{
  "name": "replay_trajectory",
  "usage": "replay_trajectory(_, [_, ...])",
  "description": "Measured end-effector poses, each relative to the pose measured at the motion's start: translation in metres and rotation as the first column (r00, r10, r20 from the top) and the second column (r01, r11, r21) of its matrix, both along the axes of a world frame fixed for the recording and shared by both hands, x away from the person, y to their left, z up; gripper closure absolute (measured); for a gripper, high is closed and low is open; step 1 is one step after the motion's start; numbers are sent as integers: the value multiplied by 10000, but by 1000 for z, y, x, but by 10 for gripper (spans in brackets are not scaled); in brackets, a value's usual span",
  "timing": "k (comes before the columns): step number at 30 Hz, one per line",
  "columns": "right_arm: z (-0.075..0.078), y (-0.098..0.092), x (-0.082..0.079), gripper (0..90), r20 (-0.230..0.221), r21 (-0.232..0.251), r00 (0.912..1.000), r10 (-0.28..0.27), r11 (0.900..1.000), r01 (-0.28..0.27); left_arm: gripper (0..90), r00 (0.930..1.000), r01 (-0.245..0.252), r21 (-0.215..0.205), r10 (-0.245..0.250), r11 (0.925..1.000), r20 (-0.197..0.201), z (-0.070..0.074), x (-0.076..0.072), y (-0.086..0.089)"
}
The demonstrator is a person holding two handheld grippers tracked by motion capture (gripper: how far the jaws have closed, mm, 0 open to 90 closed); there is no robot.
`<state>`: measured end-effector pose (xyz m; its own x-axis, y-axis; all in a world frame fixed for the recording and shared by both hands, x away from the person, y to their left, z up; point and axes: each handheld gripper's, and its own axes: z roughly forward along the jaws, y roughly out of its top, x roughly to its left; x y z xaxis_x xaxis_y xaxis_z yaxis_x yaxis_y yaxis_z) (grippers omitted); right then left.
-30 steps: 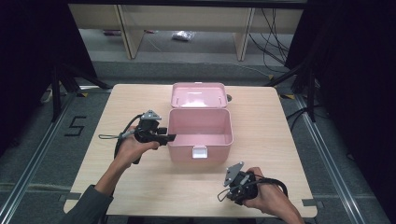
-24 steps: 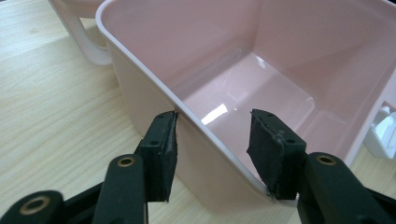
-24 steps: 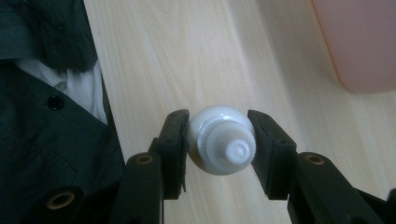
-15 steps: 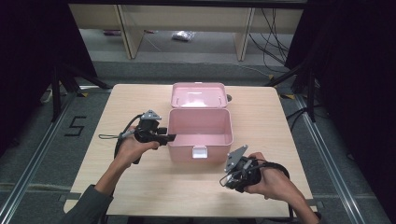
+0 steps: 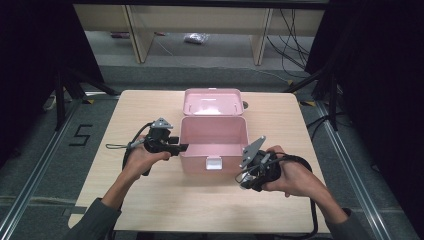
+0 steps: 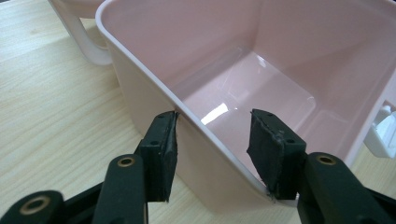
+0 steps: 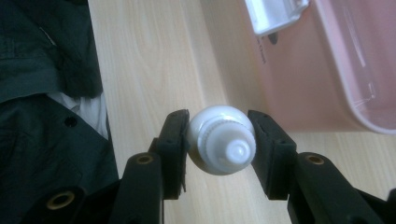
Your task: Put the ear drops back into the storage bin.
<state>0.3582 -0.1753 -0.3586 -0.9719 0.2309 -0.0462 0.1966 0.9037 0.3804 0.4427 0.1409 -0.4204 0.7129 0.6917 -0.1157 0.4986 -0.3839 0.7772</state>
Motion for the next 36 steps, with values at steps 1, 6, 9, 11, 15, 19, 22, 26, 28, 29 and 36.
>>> replay_trajectory(1, [2,1,0,604,-48,-8,9999,-160,9999,160,514,10000,2,-4,-2,10000,4,0,0,0])
replay_trajectory(6, [10,5,6,604,-67,-310,9999,-153,9994,151,514,10000,-21,-34,21,10000,-19,0,0,0])
replay_trajectory(9, [14,7,8,604,-16,-176,9999,-105,9998,105,515,10000,-15,-22,15,10000,-18,0,0,0])
replay_trajectory(11, [18,9,9,604,-64,-244,9997,-256,9994,255,515,10000,-15,-22,15,10000,-12,0,0,0])
replay_trajectory(15, [28,10,15,604,10,-129,9998,-223,9997,223,515,10000,-14,-15,14,10000,-12,0,0,0])
replay_trajectory(19, [38,12,20,604,-69,-210,9986,-517,9984,516,515,10000,-7,-5,7,10000,-11,0,0,0])
replay_trajectory(22, [44,15,27,604,81,-169,9998,-160,9997,161,515,10000,-19,-13,19,10000,-27,0,0,0])
replay_trajectory(26, [52,19,35,604,43,-314,9993,-370,9988,371,514,10000,-19,-4,19,10000,-29,0,0,0])
replay_trajectory(28, [54,21,42,604,107,-337,9997,-199,9992,202,514,10000,-6,4,6,10000,-1,0,0,0])
replay_trajectory(29, [54,24,46,604,140,-401,9997,-191,9990,197,515,10000,-5,9,5,10000,-11,0,0,0])
replay_trajectory(36, [55,32,63,604,147,-498,9996,-256,9984,263,515,10000,-5,-6,5,10000,-14,0,0,0])
